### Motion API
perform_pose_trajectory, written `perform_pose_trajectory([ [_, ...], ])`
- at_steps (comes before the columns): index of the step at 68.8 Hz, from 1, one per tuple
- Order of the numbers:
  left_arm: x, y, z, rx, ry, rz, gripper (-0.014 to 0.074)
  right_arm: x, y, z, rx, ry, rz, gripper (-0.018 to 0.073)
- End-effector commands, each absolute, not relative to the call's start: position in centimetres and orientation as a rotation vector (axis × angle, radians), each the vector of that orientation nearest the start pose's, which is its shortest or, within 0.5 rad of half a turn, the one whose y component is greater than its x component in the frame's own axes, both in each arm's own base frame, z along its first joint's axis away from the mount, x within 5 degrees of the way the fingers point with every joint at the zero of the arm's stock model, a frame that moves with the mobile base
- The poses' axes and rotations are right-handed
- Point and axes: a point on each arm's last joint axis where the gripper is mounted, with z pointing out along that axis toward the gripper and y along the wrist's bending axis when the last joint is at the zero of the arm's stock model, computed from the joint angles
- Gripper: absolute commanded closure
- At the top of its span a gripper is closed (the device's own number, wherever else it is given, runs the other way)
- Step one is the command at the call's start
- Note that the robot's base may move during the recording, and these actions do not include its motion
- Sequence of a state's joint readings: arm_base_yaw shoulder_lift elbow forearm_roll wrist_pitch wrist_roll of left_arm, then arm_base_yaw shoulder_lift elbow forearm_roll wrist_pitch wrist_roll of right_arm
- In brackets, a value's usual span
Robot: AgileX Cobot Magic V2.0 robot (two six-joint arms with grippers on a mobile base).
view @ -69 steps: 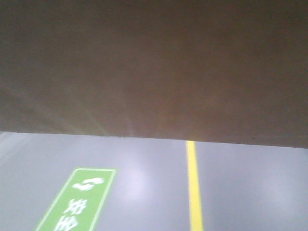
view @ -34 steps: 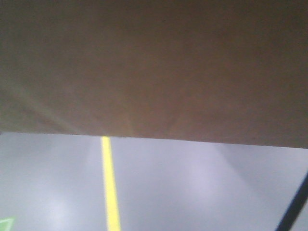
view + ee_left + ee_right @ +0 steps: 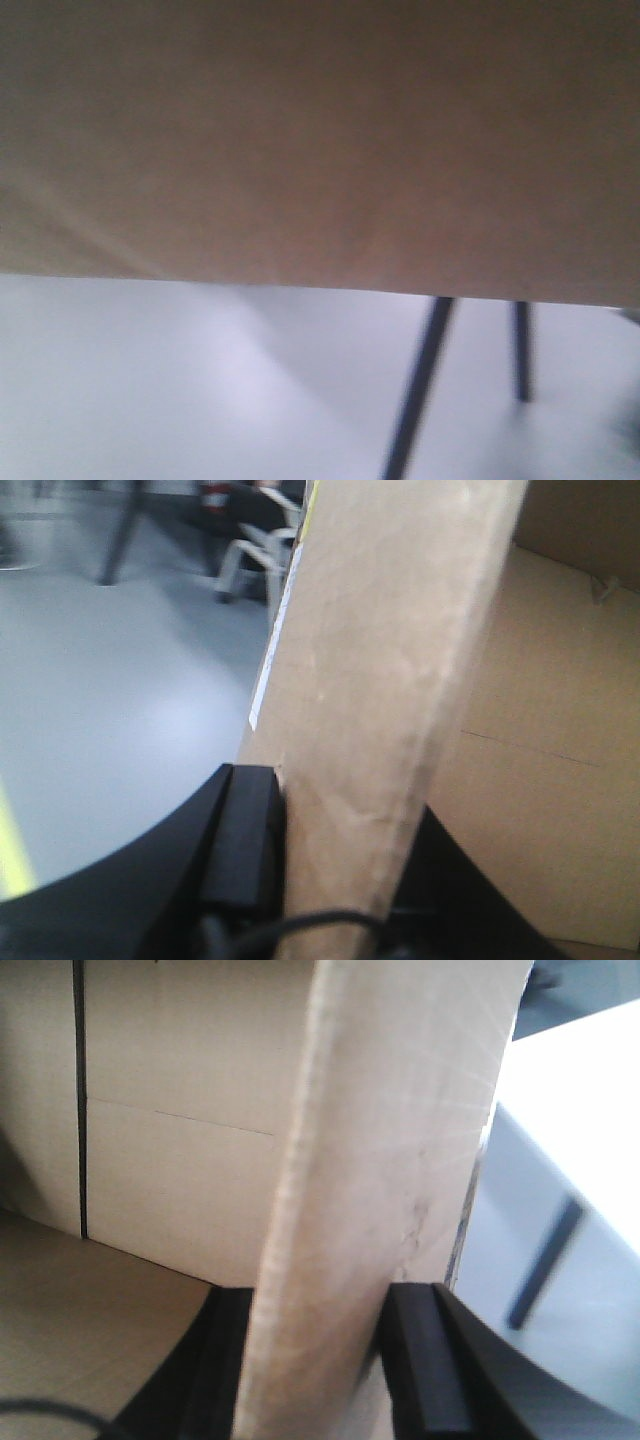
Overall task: Grab box from left shelf to table start
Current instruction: 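Carry the box in both grippers while driving across the floor, then lower the box with both grippers onto the white table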
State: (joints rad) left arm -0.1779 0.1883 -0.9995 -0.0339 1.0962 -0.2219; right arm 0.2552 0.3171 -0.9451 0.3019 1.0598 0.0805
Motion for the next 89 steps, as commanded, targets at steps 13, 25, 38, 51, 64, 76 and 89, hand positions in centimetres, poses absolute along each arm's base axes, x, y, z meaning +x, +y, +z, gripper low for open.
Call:
perform_pose_trajectory([
  [13,-4.87,0.08,42.23,0.098,1.658,-0.372,0.0689,0.31,1.57,41.73,-0.179,1.777,0.449,0.0503],
  [25,-4.87,0.08,42.23,0.098,1.658,-0.372,0.0689,0.31,1.57,41.73,-0.179,1.777,0.449,0.0503],
  [38,-4.87,0.08,42.23,0.098,1.658,-0.372,0.0689,0.31,1.57,41.73,-0.179,1.777,0.449,0.0503],
  [51,-4.87,0.08,42.23,0.098,1.658,-0.372,0.0689,0.31,1.57,41.73,-0.179,1.777,0.449,0.0503],
  [64,-4.87,0.08,42.23,0.098,1.658,-0.372,0.0689,0.31,1.57,41.73,-0.179,1.777,0.449,0.0503],
  [76,-4.87,0.08,42.23,0.098,1.658,-0.372,0.0689,0.31,1.57,41.73,-0.179,1.777,0.449,0.0503],
  [89,-4.47,-0.01,41.78,0.098,1.679,-0.371,0.0689,0.31,1.57,41.73,-0.179,1.777,0.449,0.0503],
])
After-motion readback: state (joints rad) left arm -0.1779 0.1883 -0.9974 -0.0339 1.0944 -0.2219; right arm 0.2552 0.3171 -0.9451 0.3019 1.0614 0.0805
